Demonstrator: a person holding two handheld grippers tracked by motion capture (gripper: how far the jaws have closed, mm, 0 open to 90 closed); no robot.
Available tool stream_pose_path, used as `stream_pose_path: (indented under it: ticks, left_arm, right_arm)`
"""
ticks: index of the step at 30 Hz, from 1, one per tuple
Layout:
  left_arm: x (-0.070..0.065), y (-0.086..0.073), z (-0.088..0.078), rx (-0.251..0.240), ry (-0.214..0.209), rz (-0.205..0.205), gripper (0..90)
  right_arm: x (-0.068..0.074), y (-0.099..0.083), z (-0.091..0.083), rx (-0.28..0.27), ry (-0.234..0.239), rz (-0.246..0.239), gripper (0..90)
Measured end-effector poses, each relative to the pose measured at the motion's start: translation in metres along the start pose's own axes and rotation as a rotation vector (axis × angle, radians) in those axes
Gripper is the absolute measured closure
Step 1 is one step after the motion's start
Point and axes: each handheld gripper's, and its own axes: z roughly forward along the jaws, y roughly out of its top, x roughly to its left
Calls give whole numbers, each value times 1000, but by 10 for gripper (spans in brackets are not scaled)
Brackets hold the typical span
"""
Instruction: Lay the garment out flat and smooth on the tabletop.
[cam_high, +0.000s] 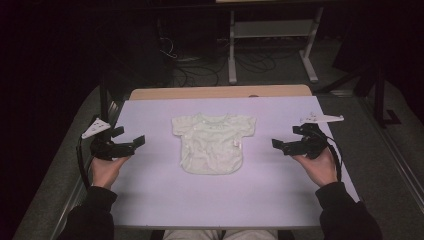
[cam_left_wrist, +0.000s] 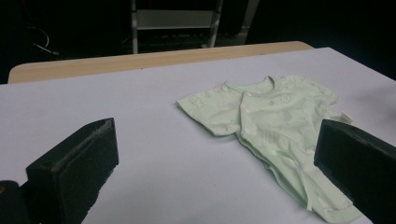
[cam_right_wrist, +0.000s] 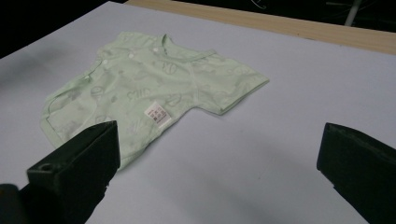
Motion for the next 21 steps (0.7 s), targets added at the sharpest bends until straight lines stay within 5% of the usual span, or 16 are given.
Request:
stream_pose_path:
  ticks: [21]
  left_arm:
    - [4, -36, -17, 25, -8, -3, 0]
  right_arm:
    - [2, -40, -16, -6, 2, 4, 0]
